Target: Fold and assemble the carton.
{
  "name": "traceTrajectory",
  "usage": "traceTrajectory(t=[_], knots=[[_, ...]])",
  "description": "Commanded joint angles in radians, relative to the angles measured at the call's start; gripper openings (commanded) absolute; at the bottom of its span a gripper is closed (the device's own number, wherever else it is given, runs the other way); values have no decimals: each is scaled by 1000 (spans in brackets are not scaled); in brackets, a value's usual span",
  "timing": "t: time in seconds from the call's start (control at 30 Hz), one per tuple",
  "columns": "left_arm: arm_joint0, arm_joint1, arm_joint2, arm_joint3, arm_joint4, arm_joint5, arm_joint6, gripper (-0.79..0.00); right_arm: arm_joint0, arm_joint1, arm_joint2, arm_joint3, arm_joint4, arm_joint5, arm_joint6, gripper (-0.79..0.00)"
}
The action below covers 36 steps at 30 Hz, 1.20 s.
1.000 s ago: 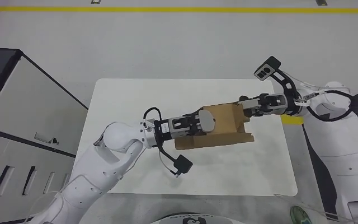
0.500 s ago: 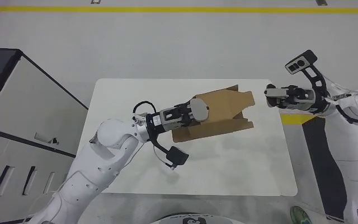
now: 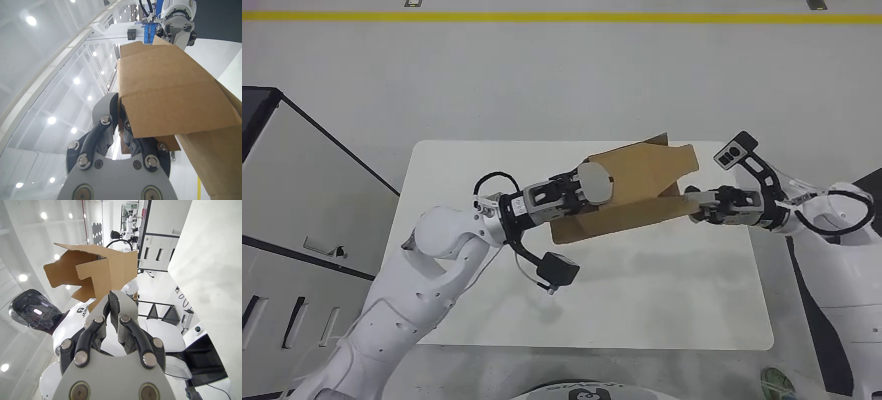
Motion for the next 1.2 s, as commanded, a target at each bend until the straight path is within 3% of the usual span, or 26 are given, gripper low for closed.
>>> traceTrajectory(t=[0.0, 1.17], knots=[[-1, -1, 2, 0, 1, 1, -1, -785, 11, -3, -10, -1, 10, -5, 6, -785], [3, -5, 37, -33, 9, -27, 48, -785, 70, -20, -58, -23, 5, -4, 22, -785]])
